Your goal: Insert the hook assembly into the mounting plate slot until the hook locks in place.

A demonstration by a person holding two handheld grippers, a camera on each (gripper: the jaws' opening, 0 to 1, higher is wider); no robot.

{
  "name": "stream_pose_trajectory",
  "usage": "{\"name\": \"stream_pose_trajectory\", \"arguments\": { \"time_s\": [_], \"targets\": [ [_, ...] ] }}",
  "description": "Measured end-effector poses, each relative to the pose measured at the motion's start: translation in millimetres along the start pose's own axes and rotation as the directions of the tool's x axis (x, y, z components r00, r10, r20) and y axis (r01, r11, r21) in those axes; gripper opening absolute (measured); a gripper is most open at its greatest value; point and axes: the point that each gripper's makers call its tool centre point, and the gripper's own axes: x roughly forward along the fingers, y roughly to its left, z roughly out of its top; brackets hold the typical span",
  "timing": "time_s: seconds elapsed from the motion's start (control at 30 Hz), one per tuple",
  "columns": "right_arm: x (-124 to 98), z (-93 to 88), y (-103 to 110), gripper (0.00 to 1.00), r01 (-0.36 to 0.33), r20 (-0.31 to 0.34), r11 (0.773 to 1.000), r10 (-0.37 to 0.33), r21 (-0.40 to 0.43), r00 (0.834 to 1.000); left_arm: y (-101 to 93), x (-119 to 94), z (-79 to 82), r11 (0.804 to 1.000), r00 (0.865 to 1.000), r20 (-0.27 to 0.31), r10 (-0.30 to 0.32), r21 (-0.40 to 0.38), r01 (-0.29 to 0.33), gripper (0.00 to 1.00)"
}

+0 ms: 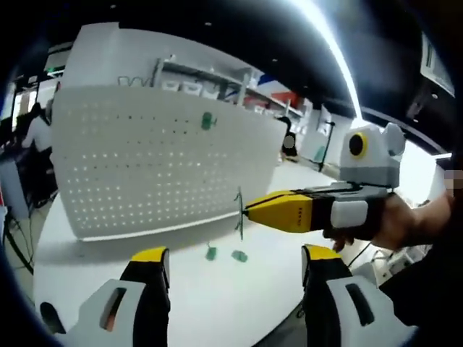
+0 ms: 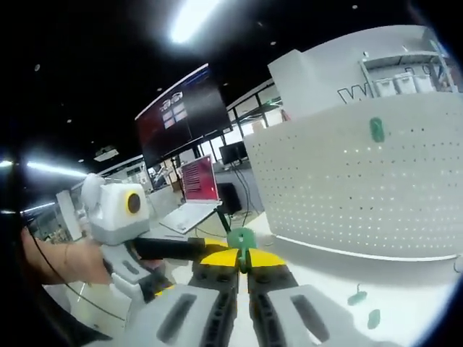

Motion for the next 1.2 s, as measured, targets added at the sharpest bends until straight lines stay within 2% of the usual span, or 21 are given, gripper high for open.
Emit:
{"name": "stream_pose_trajectory", "arguments": {
  "time_s": [0.1,0.3,0.37,0.53,0.7,0.77,0.8,1.0,1.07,1.2],
  "targets": [
    [-1,-1.0,-7,0.0,0.023,-0.009,1.0,-0.023,-0.004,1.0,6.3,1,-3.6,0.999,1.0,-0.01,0.02,-0.026,-0.02,0.87],
    [-3,-2.2,-18,0.0,0.055,-0.007,0.998,-0.055,-0.009,0.998,7.0,0,-1.0,0.998,0.999,0.018,0.03,-0.049,-0.029,1.0],
    [-3,-1.9,-21,0.0,0.062,-0.004,0.998,-0.062,-0.01,0.998,9.3,-2,3.6,0.999,0.998,0.049,0.044,-0.034,-0.043,1.0],
    [0,0.0,-25,0.0,0.075,0.006,0.997,-0.074,-0.026,0.997,13.9,-3,4.2,0.998,0.997,0.063,0.049,-0.053,-0.046,1.0],
    [3,8.7,-38,0.0,0.141,0.046,0.987,-0.138,-0.077,0.989,15.0,-6,6.6,0.997,0.995,0.082,0.052,-0.062,-0.047,1.0],
    [5,16.3,-46,0.0,0.175,0.086,0.981,-0.168,-0.078,0.982,14.8,-9,10.6,0.997,0.994,0.094,0.057,-0.054,-0.052,1.0],
    [6,22.0,-54,0.0,0.207,0.12,0.975,-0.197,-0.077,0.973,14.5,-10,11.4,0.997,0.994,0.096,0.06,-0.045,-0.056,1.0],
    [9,38.2,-82,0.0,0.318,0.188,0.943,-0.296,-0.1,0.937,22.4,-13,6.0,0.996,0.994,0.076,0.076,-0.04,-0.074,1.0],
    [9,48.0,-96,0.0,0.371,0.227,0.923,-0.342,-0.099,0.912,24.5,-15,5.2,0.996,0.994,0.076,0.081,-0.046,-0.077,1.0],
    [11,64.7,-116,0.0,0.429,0.272,0.898,-0.391,-0.099,0.88,27.6,-16,3.5,0.995,0.994,0.065,0.086,-0.045,-0.084,1.0]
  ]
}}
